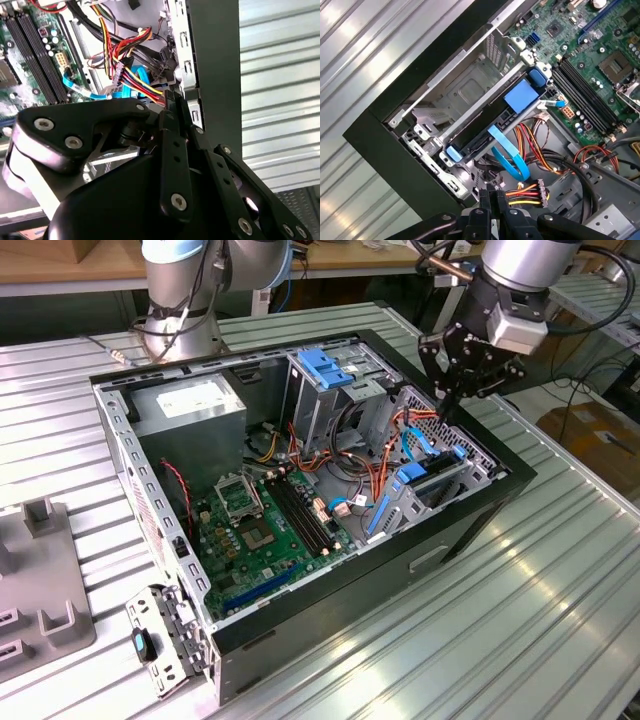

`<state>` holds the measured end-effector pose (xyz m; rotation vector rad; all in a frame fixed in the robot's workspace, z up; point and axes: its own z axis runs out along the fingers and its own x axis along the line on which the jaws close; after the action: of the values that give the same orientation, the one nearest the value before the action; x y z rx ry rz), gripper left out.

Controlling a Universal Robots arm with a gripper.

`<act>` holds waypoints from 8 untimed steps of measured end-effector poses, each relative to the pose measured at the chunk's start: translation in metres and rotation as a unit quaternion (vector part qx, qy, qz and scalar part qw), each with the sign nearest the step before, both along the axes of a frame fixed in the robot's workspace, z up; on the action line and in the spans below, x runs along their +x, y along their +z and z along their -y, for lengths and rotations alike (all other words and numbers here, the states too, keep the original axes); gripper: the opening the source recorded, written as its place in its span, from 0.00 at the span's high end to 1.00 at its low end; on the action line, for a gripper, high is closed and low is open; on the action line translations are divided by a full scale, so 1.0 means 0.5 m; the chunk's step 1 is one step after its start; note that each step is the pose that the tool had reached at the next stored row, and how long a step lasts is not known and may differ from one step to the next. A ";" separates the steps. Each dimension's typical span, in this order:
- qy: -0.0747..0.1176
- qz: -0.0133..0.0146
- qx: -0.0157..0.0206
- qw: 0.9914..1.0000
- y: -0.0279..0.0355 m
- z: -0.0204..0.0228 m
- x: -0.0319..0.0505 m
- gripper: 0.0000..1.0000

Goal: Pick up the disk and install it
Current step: 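Insert the second disk wire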

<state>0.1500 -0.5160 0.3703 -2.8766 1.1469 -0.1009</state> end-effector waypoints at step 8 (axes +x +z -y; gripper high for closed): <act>-0.104 0.000 0.000 0.995 -0.001 0.0000 0.000 0.84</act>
<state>0.1500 -0.5160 0.3698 -2.7480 1.4427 -0.1076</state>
